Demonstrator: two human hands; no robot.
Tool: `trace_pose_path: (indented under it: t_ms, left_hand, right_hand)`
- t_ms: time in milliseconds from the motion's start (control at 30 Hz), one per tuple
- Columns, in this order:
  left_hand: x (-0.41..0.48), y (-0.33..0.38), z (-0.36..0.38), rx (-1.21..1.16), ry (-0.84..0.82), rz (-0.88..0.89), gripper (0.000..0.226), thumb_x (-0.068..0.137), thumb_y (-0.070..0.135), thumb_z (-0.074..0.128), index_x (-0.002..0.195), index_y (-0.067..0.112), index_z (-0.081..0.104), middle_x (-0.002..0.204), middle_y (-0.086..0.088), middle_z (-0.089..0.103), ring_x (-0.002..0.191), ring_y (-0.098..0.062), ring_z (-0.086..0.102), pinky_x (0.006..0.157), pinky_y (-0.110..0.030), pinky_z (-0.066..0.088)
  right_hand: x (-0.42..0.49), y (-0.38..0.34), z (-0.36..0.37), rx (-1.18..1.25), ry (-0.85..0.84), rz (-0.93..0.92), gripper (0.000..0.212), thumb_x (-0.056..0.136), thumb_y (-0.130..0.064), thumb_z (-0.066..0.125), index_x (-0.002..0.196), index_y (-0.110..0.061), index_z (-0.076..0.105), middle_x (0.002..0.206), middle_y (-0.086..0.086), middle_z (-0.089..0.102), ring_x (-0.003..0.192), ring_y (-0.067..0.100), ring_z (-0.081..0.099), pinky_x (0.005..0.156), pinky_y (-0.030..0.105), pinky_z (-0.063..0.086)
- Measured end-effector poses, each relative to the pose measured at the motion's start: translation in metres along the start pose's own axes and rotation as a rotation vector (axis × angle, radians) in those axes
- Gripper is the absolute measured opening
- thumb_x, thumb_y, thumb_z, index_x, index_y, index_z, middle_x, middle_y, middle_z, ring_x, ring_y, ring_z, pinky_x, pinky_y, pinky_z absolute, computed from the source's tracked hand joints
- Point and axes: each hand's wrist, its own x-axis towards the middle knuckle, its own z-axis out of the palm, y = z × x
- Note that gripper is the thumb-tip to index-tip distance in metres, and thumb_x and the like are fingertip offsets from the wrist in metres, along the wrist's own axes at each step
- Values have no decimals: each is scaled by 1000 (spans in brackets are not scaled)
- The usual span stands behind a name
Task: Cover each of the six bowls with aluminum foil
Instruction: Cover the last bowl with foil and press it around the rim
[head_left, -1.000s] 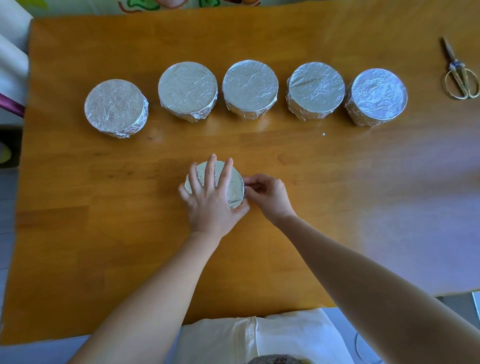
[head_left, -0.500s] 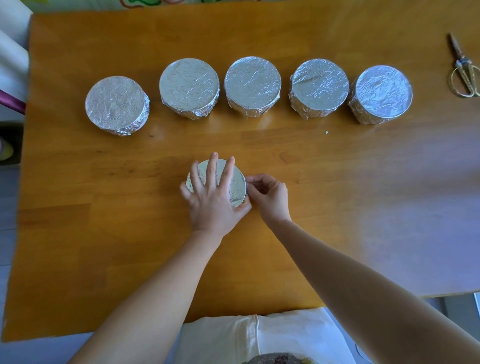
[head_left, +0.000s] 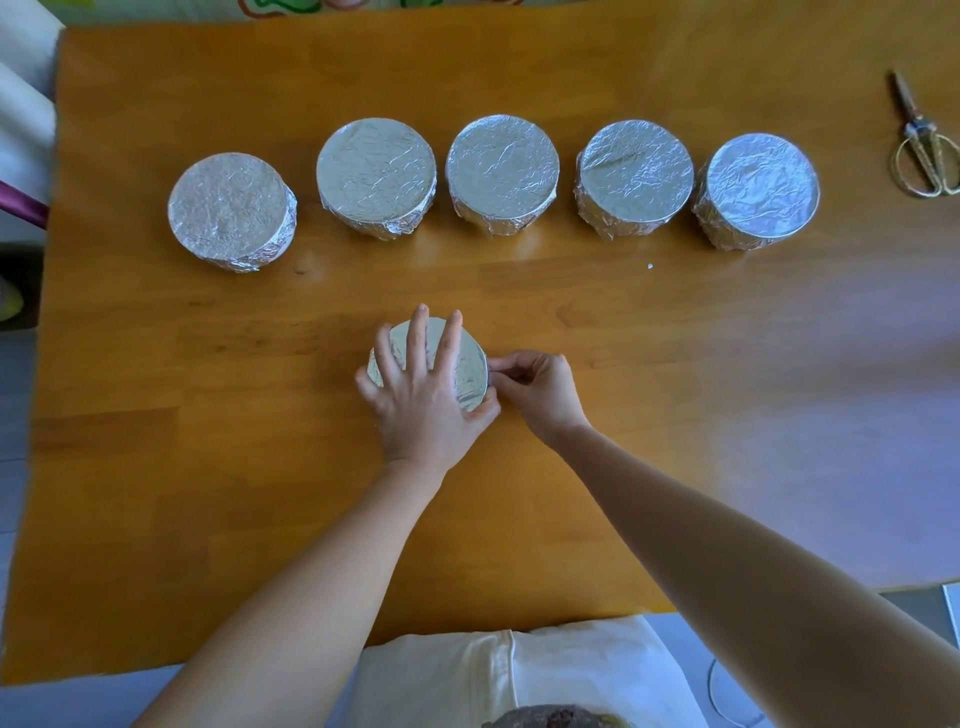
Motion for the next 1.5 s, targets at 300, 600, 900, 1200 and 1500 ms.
trace_pose_path:
  t_ms: [300, 600, 900, 1200, 1500]
  left_hand:
    - [1, 14, -2, -148, -21, -134, 115, 66, 79, 59, 158, 34, 6, 166, -12, 1, 149, -40, 13, 103, -62, 29]
    - [-16, 0, -16, -321, -52, -221, 130, 58, 92, 49, 159, 24, 3, 164, -12, 12, 148, -34, 14, 107, -57, 30]
    - [1, -23, -20, -90, -140, 134, 110, 72, 85, 53, 158, 40, 1, 167, 6, -6, 152, -31, 3, 110, -59, 26]
    - [3, -22, -9, -108, -41, 124, 103, 69, 77, 61, 155, 36, 24, 162, 3, 22, 144, -32, 24, 96, -54, 37]
    - [2, -21, -7, -77, -40, 119, 105, 67, 75, 60, 156, 36, 21, 162, 3, 22, 144, -32, 24, 97, -54, 37]
  right_hand:
    - [-2, -12, -7, -70, -169, 60, 24, 93, -29, 62, 112, -20, 74, 101, -5, 75, 92, 5, 67, 78, 20, 51]
    - [16, -32, -6, -166, -288, 95, 23, 97, -27, 59, 113, -17, 73, 79, -21, 69, 73, -6, 62, 72, 16, 47]
    - [27, -44, -6, -271, -260, 66, 43, 96, -31, 60, 136, -17, 55, 114, -5, 67, 98, 5, 61, 85, 19, 44]
    - [-1, -16, -11, -233, -117, -37, 13, 84, -5, 69, 96, -11, 71, 90, 2, 73, 76, 13, 65, 69, 16, 50]
    - [-8, -9, 0, -34, -12, 44, 14, 86, -3, 61, 93, -8, 72, 86, 9, 74, 78, 16, 68, 74, 32, 56]
